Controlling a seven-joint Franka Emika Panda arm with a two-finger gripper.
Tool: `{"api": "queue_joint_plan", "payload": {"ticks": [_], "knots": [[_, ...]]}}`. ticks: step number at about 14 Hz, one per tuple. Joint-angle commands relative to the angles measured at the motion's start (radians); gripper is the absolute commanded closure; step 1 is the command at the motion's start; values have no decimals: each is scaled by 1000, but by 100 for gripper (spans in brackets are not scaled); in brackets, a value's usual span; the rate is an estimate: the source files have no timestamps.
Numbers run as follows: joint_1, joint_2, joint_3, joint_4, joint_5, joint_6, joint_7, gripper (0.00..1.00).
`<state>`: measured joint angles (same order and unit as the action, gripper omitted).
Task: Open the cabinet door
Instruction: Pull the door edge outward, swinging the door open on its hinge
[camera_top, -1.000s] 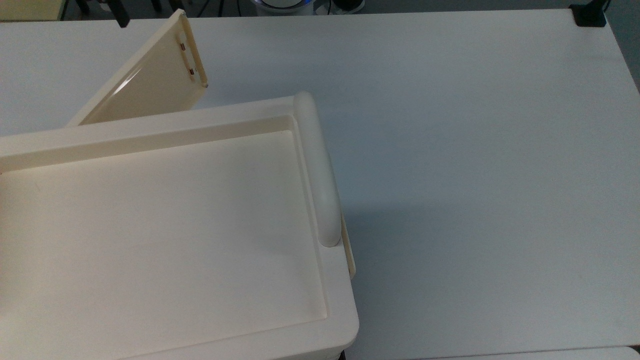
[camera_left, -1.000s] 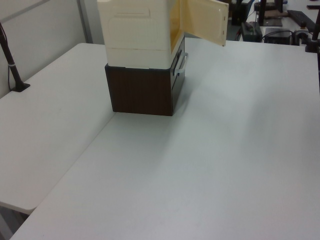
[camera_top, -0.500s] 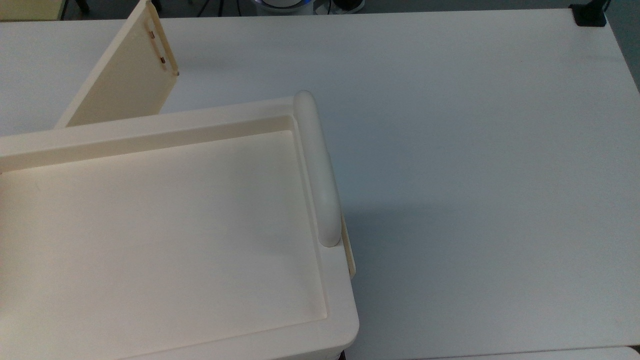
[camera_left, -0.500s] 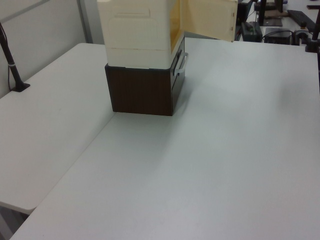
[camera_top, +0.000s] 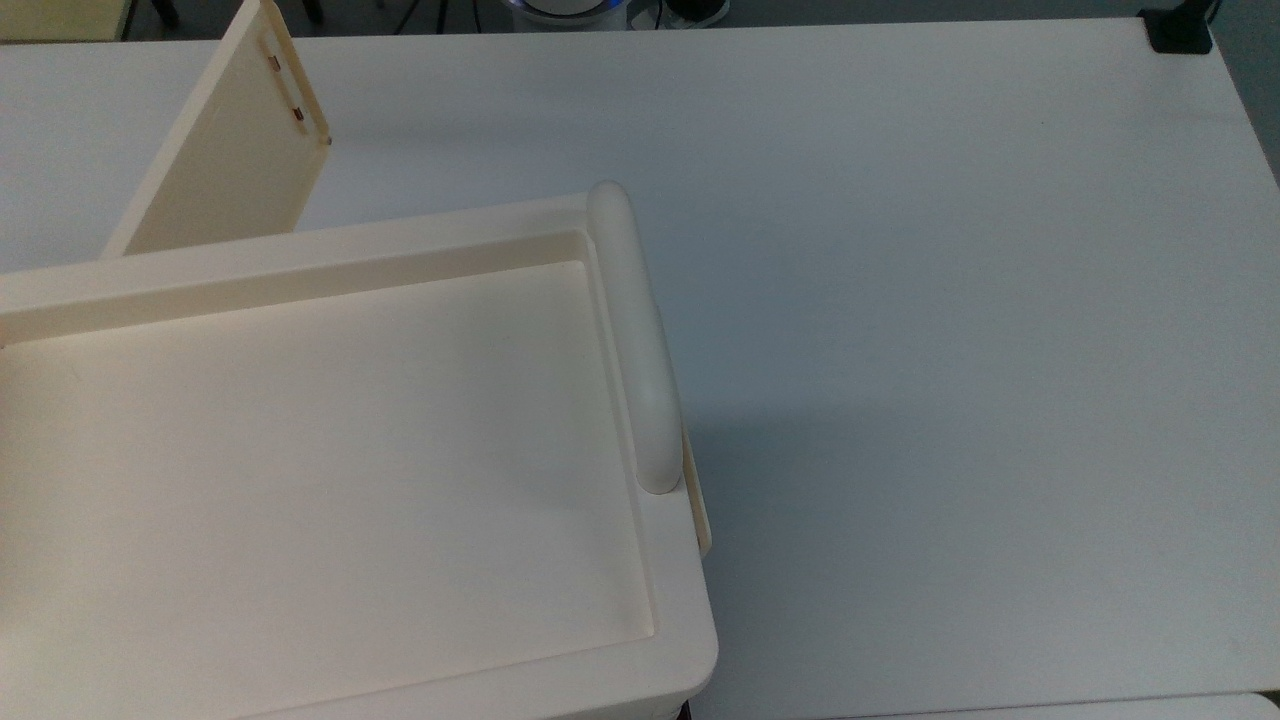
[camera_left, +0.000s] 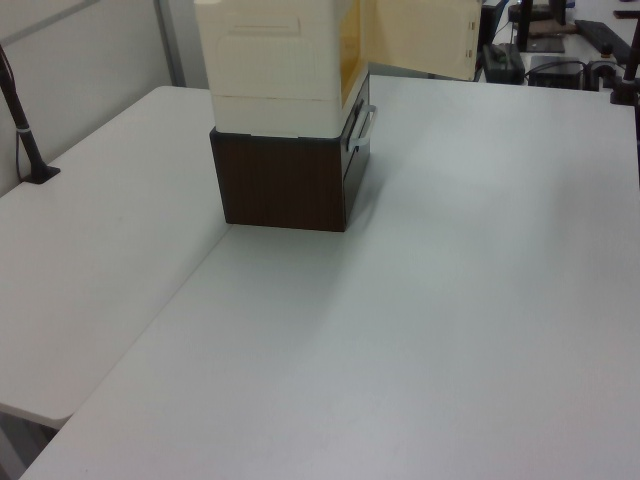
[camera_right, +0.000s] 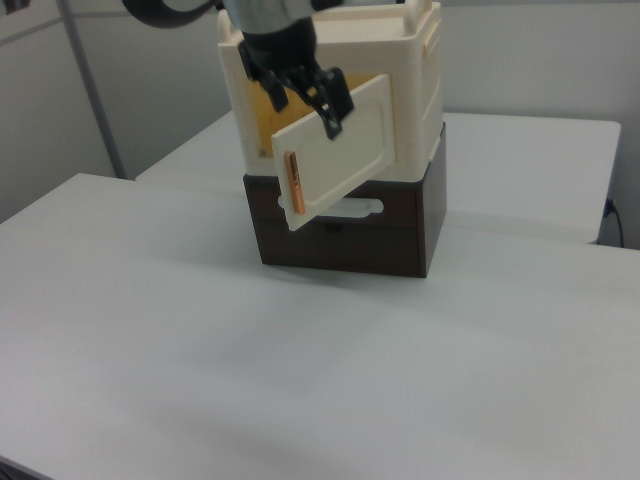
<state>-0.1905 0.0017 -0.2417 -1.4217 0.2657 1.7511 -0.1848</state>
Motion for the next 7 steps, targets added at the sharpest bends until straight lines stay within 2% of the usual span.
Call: {"api": "queue_joint_plan", "payload": {"ticks": [1,3,7], "knots": [[25,44,48,1,-5,77,74,0],[25,90,64,0,-28,106,65,0],[13,90,56,-31,-77,108,-21,0]]}}
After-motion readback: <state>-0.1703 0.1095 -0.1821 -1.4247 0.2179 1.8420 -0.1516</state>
